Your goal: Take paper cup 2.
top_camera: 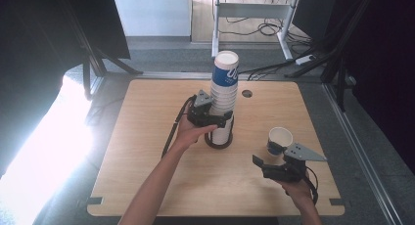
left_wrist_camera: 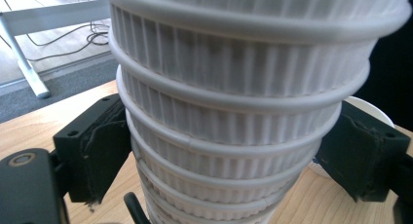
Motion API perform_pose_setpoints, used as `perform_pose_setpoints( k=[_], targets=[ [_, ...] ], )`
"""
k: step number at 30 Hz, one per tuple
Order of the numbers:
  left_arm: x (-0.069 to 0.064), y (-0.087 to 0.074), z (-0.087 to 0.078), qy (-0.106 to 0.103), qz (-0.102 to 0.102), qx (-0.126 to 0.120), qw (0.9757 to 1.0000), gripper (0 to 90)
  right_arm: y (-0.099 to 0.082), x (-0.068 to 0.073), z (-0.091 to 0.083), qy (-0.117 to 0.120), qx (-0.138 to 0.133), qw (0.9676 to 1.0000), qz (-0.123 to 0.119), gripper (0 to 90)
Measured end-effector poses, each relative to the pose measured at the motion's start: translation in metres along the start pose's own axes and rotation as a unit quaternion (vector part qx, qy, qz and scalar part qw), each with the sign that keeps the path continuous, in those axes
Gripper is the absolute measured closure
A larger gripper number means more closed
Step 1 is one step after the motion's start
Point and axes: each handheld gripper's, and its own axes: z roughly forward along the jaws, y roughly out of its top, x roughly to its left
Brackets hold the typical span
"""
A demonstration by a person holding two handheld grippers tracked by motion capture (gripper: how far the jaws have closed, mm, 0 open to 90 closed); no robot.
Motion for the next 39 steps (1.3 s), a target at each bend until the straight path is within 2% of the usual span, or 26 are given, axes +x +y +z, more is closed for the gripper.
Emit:
perform_pose_setpoints(
  k=[7,9,10,12,16,25,30,39],
  targets=[
    [0.002,0.0,-0.002,-0.002,0.0,0.001,1.0,12.2,0.009,-0.002,0.006,0.019,-0.007,0.9998,-0.009,17.7],
    [0.001,0.0,-0.002,-0.001,0.003,0.002,1.0,12.3,0.016,-0.005,0.008,0.036,-0.016,0.9992,-0.004,19.2],
    [0.0,0.0,-0.001,0.0,0.003,0.002,1.0,12.3,0.026,-0.01,0.011,0.056,-0.018,0.9982,-0.006,20.0],
    [-0.001,0.0,-0.001,0.004,0.007,0.004,1.0,12.4,0.03,-0.013,0.011,0.064,-0.02,0.9977,-0.008,20.1],
    [-0.001,0.0,-0.002,0.004,0.006,0.005,1.0,12.5,0.057,-0.029,0.016,0.098,-0.023,0.9948,-0.014,20.8],
    [-0.003,0.0,-0.001,0.005,0.007,0.005,1.0,12.5,0.09,-0.038,0.024,0.114,-0.011,0.9932,-0.024,20.6],
    [-0.003,0.0,-0.002,0.006,0.008,0.006,0.9999,12.6,0.108,-0.036,0.029,0.126,-0.014,0.9914,-0.033,20.5],
    [-0.004,0.0,-0.002,0.009,0.01,0.007,0.9999,12.6,0.137,-0.033,0.035,0.135,-0.023,0.9898,-0.041,21.2]
  ],
)
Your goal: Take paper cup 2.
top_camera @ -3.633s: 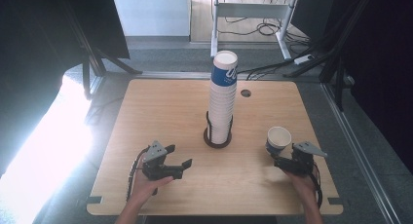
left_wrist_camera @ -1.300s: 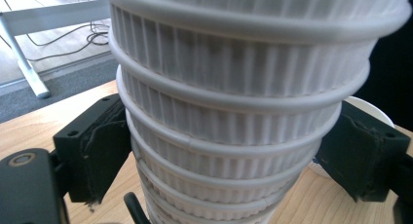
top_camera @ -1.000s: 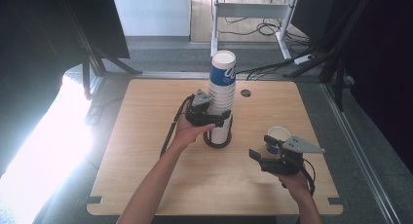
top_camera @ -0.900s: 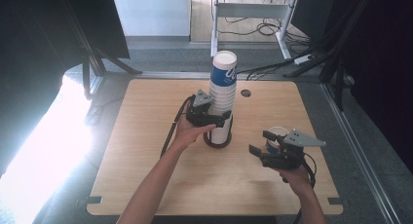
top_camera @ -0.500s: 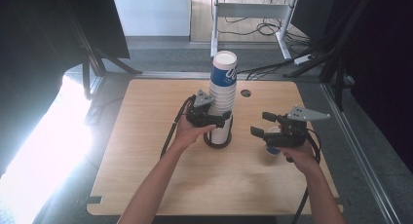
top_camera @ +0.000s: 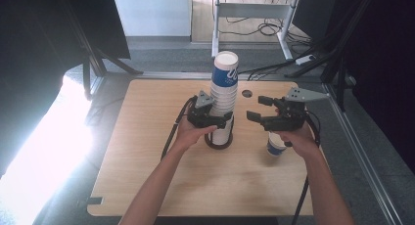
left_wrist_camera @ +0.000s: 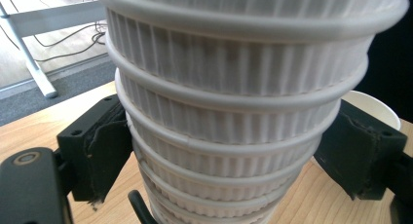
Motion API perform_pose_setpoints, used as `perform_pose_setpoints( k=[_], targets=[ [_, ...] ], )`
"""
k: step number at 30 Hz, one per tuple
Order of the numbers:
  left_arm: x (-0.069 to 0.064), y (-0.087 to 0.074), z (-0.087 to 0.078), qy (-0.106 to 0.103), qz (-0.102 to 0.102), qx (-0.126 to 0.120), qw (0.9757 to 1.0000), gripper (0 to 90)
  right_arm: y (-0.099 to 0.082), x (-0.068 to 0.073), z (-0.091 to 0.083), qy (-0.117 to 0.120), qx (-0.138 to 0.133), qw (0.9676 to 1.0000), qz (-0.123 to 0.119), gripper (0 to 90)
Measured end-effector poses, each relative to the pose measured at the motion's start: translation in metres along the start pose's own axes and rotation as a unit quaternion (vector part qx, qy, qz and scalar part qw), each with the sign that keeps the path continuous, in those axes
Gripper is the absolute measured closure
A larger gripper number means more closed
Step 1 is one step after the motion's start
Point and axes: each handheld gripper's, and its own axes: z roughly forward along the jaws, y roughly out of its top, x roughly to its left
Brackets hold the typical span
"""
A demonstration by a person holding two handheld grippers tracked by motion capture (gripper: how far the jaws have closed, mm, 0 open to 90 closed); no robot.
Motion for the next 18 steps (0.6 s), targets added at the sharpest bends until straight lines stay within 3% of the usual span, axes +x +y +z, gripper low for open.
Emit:
perform_pose_setpoints(
  k=[7,18],
  targets=[
    [-0.001,0.0,0.0,0.001,-0.001,-0.003,1.0,12.6,0.026,-0.001,0.007,0.004,-0.002,0.9999,-0.012,21.0],
    [-0.003,0.0,0.001,0.002,-0.002,-0.003,1.0,12.6,0.046,0.001,0.015,0.013,-0.01,0.9997,-0.016,21.0]
  ],
)
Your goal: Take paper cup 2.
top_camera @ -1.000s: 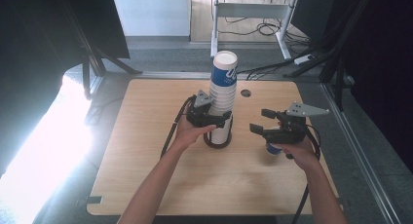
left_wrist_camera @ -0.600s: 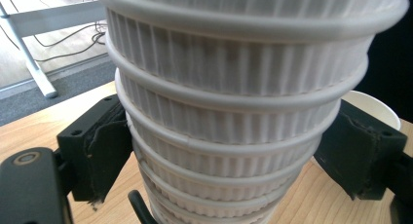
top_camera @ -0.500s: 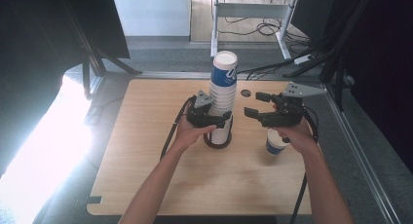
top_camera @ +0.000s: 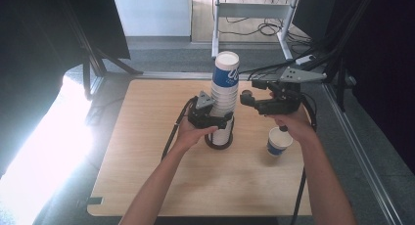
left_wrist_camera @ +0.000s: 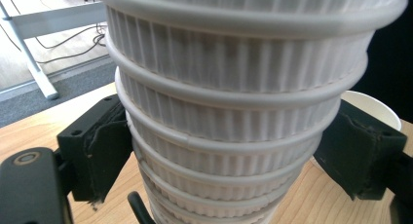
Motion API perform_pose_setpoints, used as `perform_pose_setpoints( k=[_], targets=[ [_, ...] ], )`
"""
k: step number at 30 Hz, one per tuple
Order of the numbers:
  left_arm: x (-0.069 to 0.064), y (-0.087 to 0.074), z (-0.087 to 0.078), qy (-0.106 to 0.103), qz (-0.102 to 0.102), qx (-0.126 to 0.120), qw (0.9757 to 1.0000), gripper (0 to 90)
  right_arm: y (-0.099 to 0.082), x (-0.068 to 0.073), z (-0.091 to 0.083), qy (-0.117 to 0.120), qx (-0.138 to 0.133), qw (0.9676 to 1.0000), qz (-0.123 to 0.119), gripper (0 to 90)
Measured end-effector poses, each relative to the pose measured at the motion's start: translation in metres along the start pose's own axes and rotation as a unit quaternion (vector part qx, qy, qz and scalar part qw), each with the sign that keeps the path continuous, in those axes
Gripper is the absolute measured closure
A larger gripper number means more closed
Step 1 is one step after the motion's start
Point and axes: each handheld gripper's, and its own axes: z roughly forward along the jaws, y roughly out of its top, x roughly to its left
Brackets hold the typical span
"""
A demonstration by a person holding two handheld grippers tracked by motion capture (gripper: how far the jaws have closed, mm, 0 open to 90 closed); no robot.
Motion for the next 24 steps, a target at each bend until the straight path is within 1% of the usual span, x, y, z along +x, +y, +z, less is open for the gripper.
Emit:
perform_pose_setpoints(
  k=[1,4,7,15,18,21,24],
  targets=[
    [0.0,0.0,0.0,0.0,0.0,0.0,1.0,12.6,0.002,-0.001,0.001,-0.003,-0.001,1.0,-0.001,21.0],
    [0.0,0.0,0.0,0.0,0.0,0.0,1.0,12.6,0.006,-0.004,0.004,0.0,-0.006,1.0,0.004,21.1],
    [0.0,0.0,0.0,-0.001,0.001,-0.001,1.0,12.7,0.009,-0.005,0.007,0.002,-0.009,1.0,0.002,21.0],
    [0.0,0.0,0.0,0.001,0.002,-0.001,1.0,12.7,0.009,-0.008,0.017,0.006,-0.004,1.0,0.002,20.8],
    [0.0,0.0,0.0,0.001,0.003,0.001,1.0,12.8,0.012,-0.009,0.022,0.004,-0.002,1.0,-0.001,20.3],
    [0.0,0.0,0.0,0.001,0.003,0.002,1.0,12.8,0.015,-0.01,0.025,0.006,-0.006,1.0,-0.003,18.5],
    [0.0,0.0,0.0,0.002,0.003,0.001,1.0,12.7,0.019,-0.012,0.029,0.006,-0.006,1.0,-0.001,18.1]
  ],
)
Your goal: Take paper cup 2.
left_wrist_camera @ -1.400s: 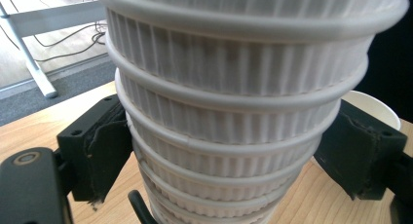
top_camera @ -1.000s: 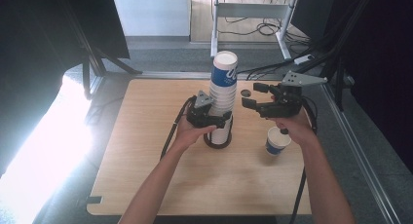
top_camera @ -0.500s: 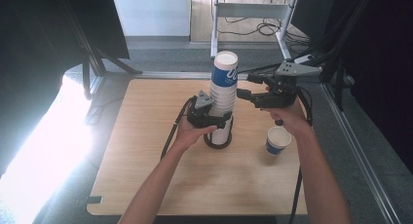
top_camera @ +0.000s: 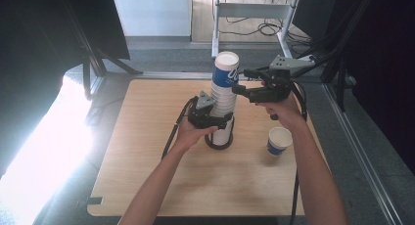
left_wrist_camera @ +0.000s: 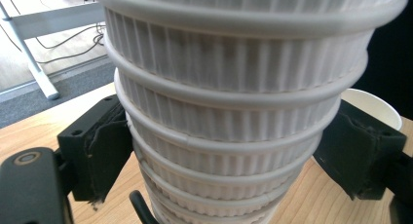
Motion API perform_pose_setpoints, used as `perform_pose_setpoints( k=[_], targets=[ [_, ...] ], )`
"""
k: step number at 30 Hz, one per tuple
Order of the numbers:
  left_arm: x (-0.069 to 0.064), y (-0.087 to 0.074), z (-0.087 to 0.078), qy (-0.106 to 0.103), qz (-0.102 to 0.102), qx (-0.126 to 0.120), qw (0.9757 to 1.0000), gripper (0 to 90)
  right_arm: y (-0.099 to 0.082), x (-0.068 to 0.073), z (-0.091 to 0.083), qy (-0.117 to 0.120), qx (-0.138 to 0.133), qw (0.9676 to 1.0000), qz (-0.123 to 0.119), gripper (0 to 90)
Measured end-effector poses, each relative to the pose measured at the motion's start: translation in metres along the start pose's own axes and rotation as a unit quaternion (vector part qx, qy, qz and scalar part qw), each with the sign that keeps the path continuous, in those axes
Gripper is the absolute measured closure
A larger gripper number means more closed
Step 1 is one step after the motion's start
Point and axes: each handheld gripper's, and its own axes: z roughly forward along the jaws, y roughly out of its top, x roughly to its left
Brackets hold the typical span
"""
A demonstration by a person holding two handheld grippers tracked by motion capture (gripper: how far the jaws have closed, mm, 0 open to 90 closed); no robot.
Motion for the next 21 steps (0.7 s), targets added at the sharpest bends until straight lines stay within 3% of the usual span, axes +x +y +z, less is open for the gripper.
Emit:
perform_pose_setpoints(
  k=[21],
  targets=[
    [-0.002,0.001,0.001,0.004,0.004,0.003,1.0,12.9,0.026,-0.001,0.044,0.002,0.015,0.9999,-0.003,16.1]
  ],
)
